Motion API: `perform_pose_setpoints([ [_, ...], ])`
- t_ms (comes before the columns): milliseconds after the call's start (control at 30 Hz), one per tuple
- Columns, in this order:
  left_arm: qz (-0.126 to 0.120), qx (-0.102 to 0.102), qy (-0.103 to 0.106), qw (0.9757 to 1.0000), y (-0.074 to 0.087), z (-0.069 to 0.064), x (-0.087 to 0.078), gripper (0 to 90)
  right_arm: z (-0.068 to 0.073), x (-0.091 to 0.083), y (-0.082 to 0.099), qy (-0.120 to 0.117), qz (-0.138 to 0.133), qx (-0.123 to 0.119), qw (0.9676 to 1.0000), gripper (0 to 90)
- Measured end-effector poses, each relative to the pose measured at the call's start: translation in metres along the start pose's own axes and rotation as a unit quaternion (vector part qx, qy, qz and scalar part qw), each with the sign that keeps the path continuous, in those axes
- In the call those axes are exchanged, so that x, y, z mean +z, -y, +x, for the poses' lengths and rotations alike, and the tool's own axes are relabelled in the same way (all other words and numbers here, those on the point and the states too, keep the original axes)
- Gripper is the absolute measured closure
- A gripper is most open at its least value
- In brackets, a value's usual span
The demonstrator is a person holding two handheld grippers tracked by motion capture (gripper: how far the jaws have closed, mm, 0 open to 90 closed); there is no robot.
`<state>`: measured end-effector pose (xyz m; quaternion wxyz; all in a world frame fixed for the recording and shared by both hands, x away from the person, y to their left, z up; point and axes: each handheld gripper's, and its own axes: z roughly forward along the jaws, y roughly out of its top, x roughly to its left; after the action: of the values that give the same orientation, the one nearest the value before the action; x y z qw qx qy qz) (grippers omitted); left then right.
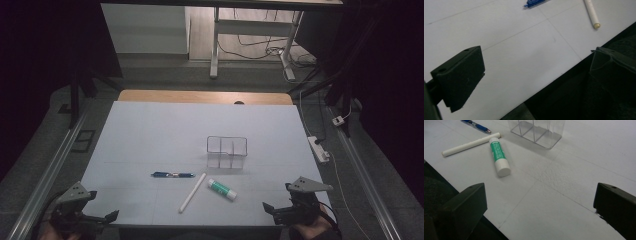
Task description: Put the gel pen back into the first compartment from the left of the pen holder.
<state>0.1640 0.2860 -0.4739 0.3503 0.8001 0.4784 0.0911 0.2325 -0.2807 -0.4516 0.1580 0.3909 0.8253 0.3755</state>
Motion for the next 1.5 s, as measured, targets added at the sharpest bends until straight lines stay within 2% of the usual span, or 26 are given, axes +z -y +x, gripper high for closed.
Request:
perform_pose_setpoints([
  [33, 0.0, 0.0, 0.006, 1.0, -0.001, 0.0, 0.0, 0.3, 0.0, 0.0, 0.0, 0.001, -0.001, -0.001, 1.0, 0.0],
  [200, -0.004, 0.008, 0.009, 0.9999, -0.005, 0.0, 0.003, 0.4, -0.002, -0.001, 0.0, -0.002, -0.005, 0.009, 0.9999, 0.0],
  [333, -0.009, 0.018, 0.018, 0.9996, -0.009, 0.0, 0.006, 0.3, -0.003, -0.001, 0.001, -0.005, -0.006, 0.013, 0.9999, 0.0],
  [467, -0.003, 0.026, 0.033, 0.9991, -0.014, -0.003, 0.009, 0.3, -0.003, 0.0, 0.001, -0.012, -0.005, 0.011, 0.9999, 0.0],
  [767, -0.003, 0.041, 0.04, 0.9984, -0.027, -0.004, 0.017, 0.1, -0.004, 0.0, 0.0, -0.017, -0.004, 0.011, 0.9998, 0.0],
  [967, -0.002, 0.053, 0.048, 0.9975, -0.038, -0.007, 0.026, 0.1, -0.004, -0.001, 0.001, -0.025, -0.007, 0.015, 0.9996, 0.0],
  [1100, -0.001, 0.053, 0.064, 0.9966, -0.047, -0.008, 0.034, 0.1, -0.005, -0.001, 0.001, -0.026, -0.005, 0.013, 0.9996, 0.0],
  [1400, 0.008, 0.103, 0.064, 0.9926, -0.069, -0.011, 0.05, 0.1, -0.005, 0.0, 0.001, -0.026, -0.003, 0.014, 0.9995, 0.0],
  [1500, 0.015, 0.114, 0.065, 0.9912, -0.076, -0.013, 0.057, 0.2, -0.005, 0.0, 0.001, -0.028, -0.005, 0.015, 0.9995, 0.0],
])
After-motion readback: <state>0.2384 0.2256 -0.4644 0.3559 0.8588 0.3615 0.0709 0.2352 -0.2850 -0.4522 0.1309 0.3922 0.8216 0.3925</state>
